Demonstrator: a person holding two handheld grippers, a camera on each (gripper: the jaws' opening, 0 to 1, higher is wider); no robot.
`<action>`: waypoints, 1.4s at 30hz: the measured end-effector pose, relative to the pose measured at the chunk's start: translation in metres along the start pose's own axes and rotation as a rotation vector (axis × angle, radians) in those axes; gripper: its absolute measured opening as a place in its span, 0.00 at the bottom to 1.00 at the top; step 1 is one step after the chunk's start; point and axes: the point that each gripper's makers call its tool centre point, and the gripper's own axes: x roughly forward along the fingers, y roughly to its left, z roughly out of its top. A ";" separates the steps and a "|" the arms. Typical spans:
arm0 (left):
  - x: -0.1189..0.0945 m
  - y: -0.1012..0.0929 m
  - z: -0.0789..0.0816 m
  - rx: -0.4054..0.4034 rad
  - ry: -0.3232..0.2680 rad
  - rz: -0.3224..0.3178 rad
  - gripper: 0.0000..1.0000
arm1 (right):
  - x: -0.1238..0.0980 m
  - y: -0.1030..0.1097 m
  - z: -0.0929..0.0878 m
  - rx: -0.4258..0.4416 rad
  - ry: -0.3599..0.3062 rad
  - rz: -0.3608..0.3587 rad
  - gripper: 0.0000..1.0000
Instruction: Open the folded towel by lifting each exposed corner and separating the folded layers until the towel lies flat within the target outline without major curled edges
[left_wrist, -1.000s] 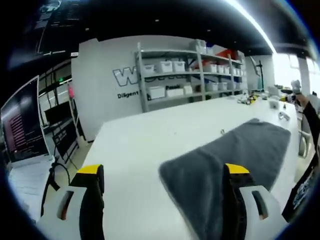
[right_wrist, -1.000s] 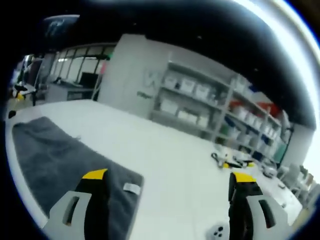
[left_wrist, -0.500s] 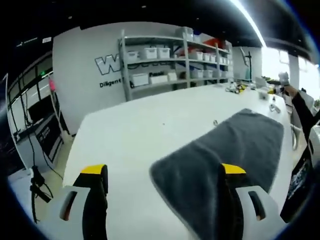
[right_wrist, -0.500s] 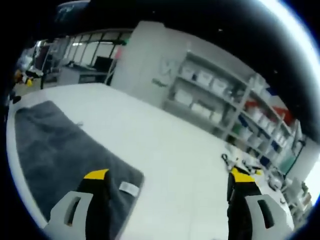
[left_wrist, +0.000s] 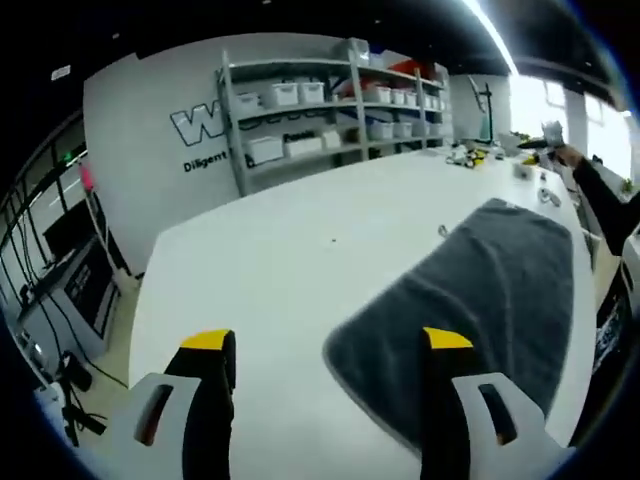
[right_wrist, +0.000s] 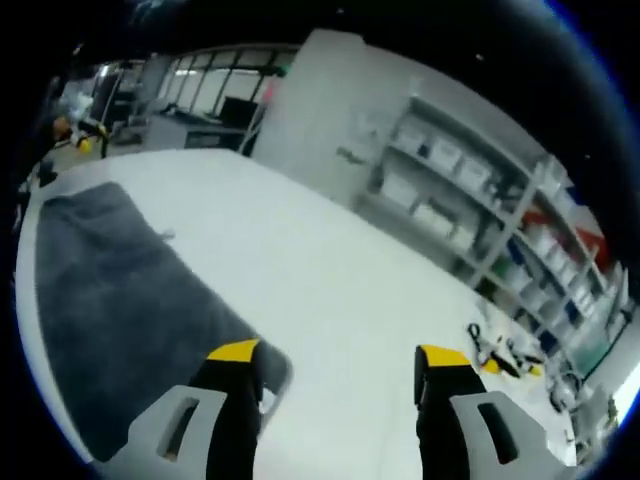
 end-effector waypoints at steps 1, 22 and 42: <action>0.004 0.000 -0.001 -0.004 0.010 -0.009 0.69 | 0.005 0.001 0.002 -0.005 0.007 0.011 0.59; 0.082 -0.010 -0.052 -0.043 0.202 -0.137 0.43 | 0.113 0.061 -0.051 -0.006 0.163 0.203 0.36; 0.104 -0.010 -0.064 -0.032 0.223 -0.125 0.27 | 0.137 0.070 -0.084 0.064 0.214 0.254 0.28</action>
